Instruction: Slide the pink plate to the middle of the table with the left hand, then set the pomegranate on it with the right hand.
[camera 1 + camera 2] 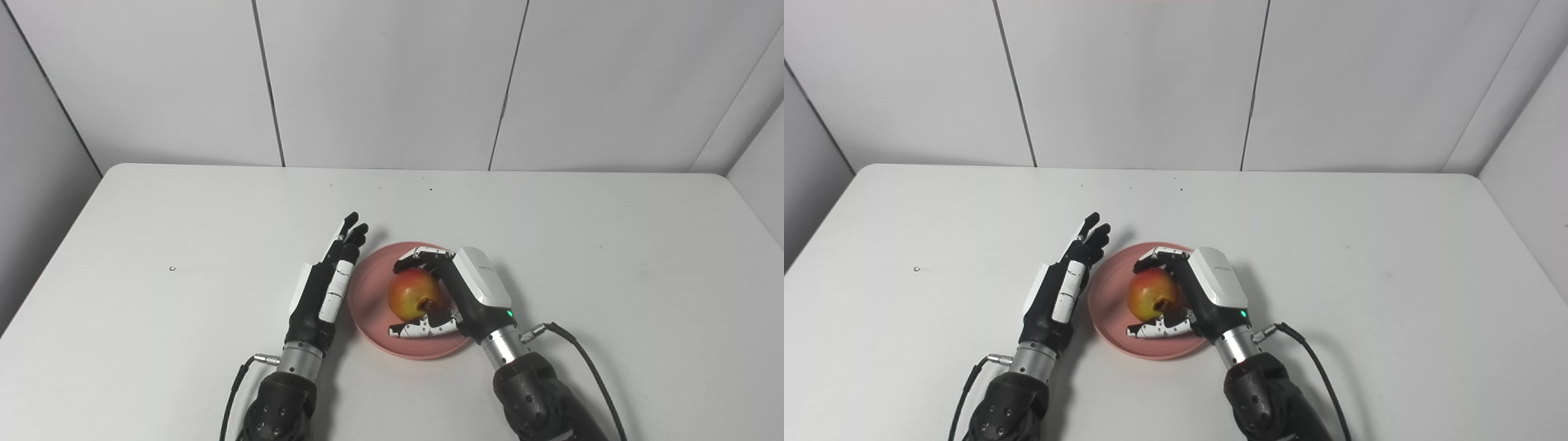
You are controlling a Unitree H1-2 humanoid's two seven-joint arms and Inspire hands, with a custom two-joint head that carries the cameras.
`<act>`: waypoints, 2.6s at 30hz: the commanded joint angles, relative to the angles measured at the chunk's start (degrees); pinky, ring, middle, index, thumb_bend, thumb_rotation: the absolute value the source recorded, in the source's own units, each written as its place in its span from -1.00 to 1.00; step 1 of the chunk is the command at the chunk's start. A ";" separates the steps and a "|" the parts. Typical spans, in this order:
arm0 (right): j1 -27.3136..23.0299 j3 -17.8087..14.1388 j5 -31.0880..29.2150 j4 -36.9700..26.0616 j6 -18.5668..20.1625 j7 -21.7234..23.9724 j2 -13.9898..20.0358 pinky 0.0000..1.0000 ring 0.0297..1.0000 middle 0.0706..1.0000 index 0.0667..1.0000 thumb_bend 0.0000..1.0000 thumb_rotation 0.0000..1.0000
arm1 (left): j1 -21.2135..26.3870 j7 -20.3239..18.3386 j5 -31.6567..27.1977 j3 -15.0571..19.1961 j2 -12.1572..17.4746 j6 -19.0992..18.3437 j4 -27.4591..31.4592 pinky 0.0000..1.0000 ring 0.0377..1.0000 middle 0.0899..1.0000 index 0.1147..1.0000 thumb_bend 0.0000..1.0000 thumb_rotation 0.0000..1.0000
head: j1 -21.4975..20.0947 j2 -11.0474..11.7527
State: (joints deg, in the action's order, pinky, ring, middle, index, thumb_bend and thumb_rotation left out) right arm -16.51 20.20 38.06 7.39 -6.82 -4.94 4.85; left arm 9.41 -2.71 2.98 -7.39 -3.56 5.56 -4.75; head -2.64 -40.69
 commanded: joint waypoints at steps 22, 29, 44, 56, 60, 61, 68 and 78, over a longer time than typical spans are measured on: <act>-0.77 0.87 -0.79 -2.45 -4.61 0.30 2.18 0.79 0.77 0.68 0.40 0.33 -0.02 | 2.19 0.08 0.17 -0.06 -0.51 1.18 1.50 0.97 0.92 0.88 0.88 0.40 1.00 | -0.03 0.00; -0.48 0.63 -0.82 -2.58 -4.92 -0.14 1.93 0.80 0.79 0.74 0.41 0.35 -0.03 | 2.15 0.32 0.31 0.05 -0.63 1.15 1.63 0.95 0.89 0.86 0.86 0.36 1.00 | -0.06 -0.08; 0.92 0.03 -3.23 -5.24 -4.65 0.32 1.38 0.86 0.87 0.83 0.58 0.33 0.26 | 1.94 0.34 0.41 0.02 -0.63 0.48 2.11 0.97 0.90 0.87 0.87 0.39 1.00 | -0.05 -0.14; 4.57 -5.84 -12.64 -6.57 -5.93 -1.66 -2.34 0.77 0.91 0.95 0.94 0.33 0.76 | 1.74 0.39 1.07 -0.10 -0.24 -0.66 2.83 0.97 0.93 0.89 0.89 0.42 1.00 | -0.18 -0.38; 5.54 -7.33 -15.64 -7.22 -4.27 -0.60 -3.32 0.86 0.96 0.99 0.99 0.39 0.97 | 1.70 0.33 1.54 -0.12 -0.10 -1.19 3.26 1.00 0.96 0.93 0.92 0.43 1.00 | -0.19 -0.42; 5.69 -7.66 -16.51 -7.27 -4.12 -0.37 -3.53 0.89 0.97 1.00 1.00 0.38 0.99 | 1.69 0.33 1.61 -0.13 -0.07 -1.38 3.36 1.00 0.97 0.94 0.93 0.43 1.00 | -0.19 -0.42; 5.63 -10.32 -24.62 -4.88 -6.04 0.33 -5.34 0.93 0.97 0.99 0.99 0.38 1.00 | 1.60 0.41 2.54 -0.23 0.30 -2.24 3.98 1.00 1.00 1.00 1.00 0.48 1.00 | -0.25 -0.45; 5.88 -13.47 -32.69 -4.37 -4.81 1.43 -8.15 1.00 0.99 0.99 0.99 0.39 1.00 | 1.28 2.66 3.34 1.17 -0.66 -2.66 4.26 1.00 1.00 1.00 1.00 0.52 1.00 | -0.50 -0.57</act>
State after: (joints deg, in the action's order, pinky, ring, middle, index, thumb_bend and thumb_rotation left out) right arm -9.46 7.16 6.19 4.04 -10.01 -3.87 -2.86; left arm 9.41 -1.31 5.91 -6.57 -3.18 2.88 -2.71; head -3.16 -41.22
